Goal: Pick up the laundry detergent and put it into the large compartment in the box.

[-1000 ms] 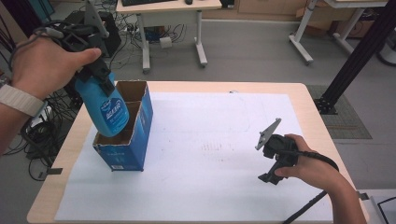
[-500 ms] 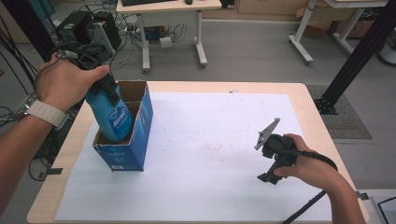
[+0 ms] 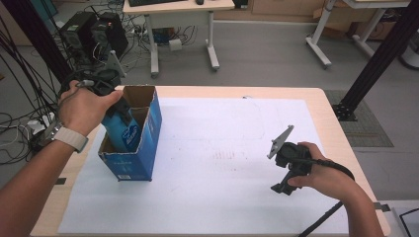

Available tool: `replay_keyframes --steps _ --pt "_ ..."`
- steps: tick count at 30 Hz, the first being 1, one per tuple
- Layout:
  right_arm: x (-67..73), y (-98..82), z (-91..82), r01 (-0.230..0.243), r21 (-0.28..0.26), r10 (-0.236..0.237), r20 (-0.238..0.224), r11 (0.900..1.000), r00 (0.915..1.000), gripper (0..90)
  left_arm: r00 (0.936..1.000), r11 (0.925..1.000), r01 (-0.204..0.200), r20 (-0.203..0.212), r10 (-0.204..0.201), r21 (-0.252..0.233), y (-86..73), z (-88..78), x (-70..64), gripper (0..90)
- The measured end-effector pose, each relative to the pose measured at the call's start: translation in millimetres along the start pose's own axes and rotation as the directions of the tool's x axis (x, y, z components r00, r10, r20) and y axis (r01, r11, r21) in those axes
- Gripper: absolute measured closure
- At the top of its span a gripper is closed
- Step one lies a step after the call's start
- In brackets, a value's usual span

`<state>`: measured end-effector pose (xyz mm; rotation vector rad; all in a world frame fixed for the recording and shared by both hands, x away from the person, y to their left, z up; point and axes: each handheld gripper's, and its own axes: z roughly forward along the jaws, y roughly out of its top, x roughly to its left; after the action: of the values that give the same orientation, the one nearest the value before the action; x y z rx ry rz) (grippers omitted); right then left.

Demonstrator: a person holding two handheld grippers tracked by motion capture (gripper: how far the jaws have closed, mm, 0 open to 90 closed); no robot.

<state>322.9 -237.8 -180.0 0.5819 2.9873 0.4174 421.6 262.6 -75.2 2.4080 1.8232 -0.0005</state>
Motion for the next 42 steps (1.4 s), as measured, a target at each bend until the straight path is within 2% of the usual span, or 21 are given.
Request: replay_keyframes --steps 6,11,14,21,27,34,42 --pt "-1.4 -0.3 3.3 -0.005 -0.002 0.005 -0.009 1.000 0.9999 11.1 0.9999 0.9999 0.011 0.008 -0.011 -0.002 0.6 19.2 5.7 38.0" --pt "-3.8 -1.5 5.6 -0.016 0.002 0.016 -0.015 1.000 0.9998 11.1 0.9999 1.0000 -0.001 -0.012 0.001 0.003 1.4 32.7 0.1 38.0" --pt "-4.4 -1.3 6.4 -0.014 -0.001 0.014 -0.017 1.000 0.9998 11.1 1.0000 1.0000 0.000 -0.003 0.000 0.007 3.0 39.6 0.7 38.1" --pt "-4.6 -3.9 6.4 -0.022 -0.003 0.022 -0.019 1.000 0.9996 11.1 0.9998 0.9994 0.002 -0.018 -0.002 0.034 8.1 55.9 0.3 38.1" --pt "-6.0 -4.2 7.4 -0.026 0.001 0.026 -0.021 1.000 0.9994 11.1 0.9998 0.9995 0.013 -0.016 -0.013 0.029 7.5 60.1 4.4 38.0" --pt "-5.8 -1.9 7.8 -0.020 -0.002 0.020 -0.020 1.000 0.9996 11.1 0.9997 0.9996 0.017 -0.020 -0.017 0.023 7.6 61.7 3.0 37.9" --pt "-5.4 -4.0 7.1 -0.028 -0.001 0.028 -0.021 1.000 0.9994 11.1 0.9999 0.9997 0.010 -0.010 -0.009 0.021 7.2 62.0 6.5 37.7"
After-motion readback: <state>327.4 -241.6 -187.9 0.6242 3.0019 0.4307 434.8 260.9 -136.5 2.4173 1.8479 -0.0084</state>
